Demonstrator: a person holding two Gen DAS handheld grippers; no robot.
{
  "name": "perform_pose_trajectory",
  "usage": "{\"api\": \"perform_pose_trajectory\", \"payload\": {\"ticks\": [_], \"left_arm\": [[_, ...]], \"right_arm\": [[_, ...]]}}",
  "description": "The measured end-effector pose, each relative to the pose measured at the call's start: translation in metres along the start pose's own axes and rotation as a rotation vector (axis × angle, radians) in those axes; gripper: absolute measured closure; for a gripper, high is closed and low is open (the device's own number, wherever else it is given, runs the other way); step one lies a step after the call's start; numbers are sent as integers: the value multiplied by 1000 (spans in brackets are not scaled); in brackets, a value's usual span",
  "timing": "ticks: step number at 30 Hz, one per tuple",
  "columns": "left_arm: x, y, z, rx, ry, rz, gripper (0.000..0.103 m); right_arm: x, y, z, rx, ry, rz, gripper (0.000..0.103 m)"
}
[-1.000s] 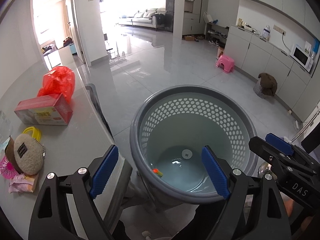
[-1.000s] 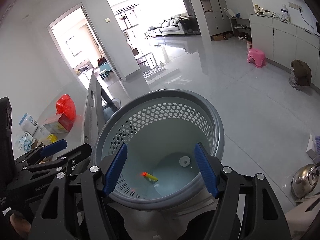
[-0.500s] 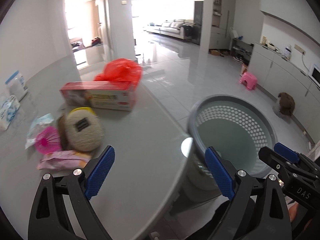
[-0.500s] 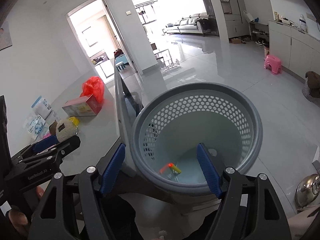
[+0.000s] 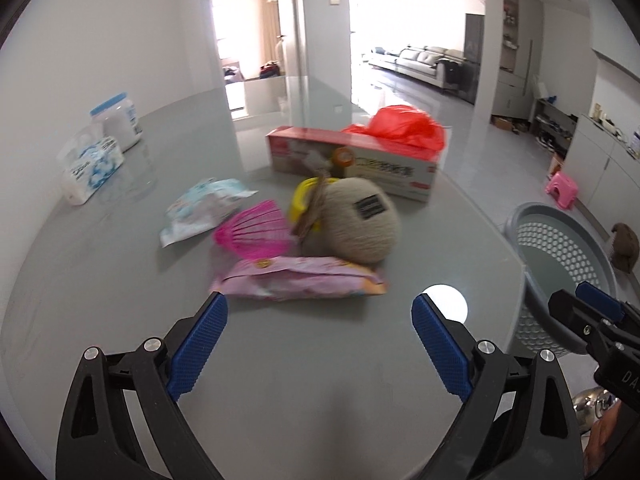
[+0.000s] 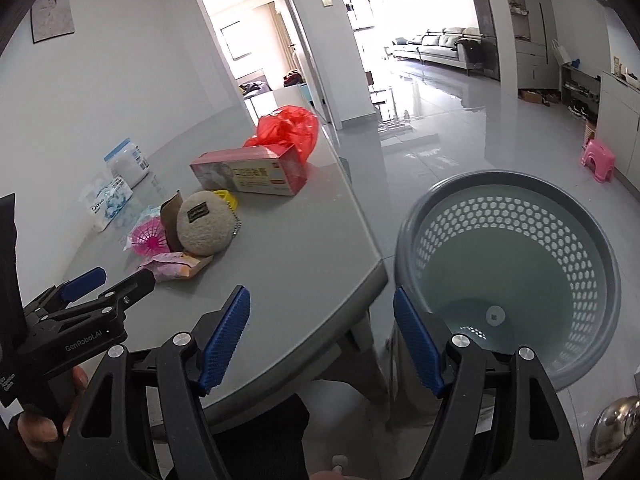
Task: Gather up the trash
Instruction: 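Swing both open tools back toward the table items, then close the right tool on the fluffy beige ball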
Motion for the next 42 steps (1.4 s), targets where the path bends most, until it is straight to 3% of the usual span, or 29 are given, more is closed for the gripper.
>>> {"api": "perform_pose_trajectory", "payload": {"ticks": [11,22,42], "left_arm": [[9,16,-68,-71,-104,-32,12],[7,22,-105,-100,-156,-33,12],[6,37,-129,-90,-185,-60,12]], "right_arm": [[-17,33,-53,-55,-94,-39,32],[-37,74,-94,-96,-146,-74,32],[-54,136,-117,-49,-198,-150,28]]}}
Point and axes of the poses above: each gripper's, at about its wrist camera, not at the fingertips, and y roughly the way its jaws point, z to its right, x to its underside, the point moved 4 cm from there along y, roughly the way its jaws point
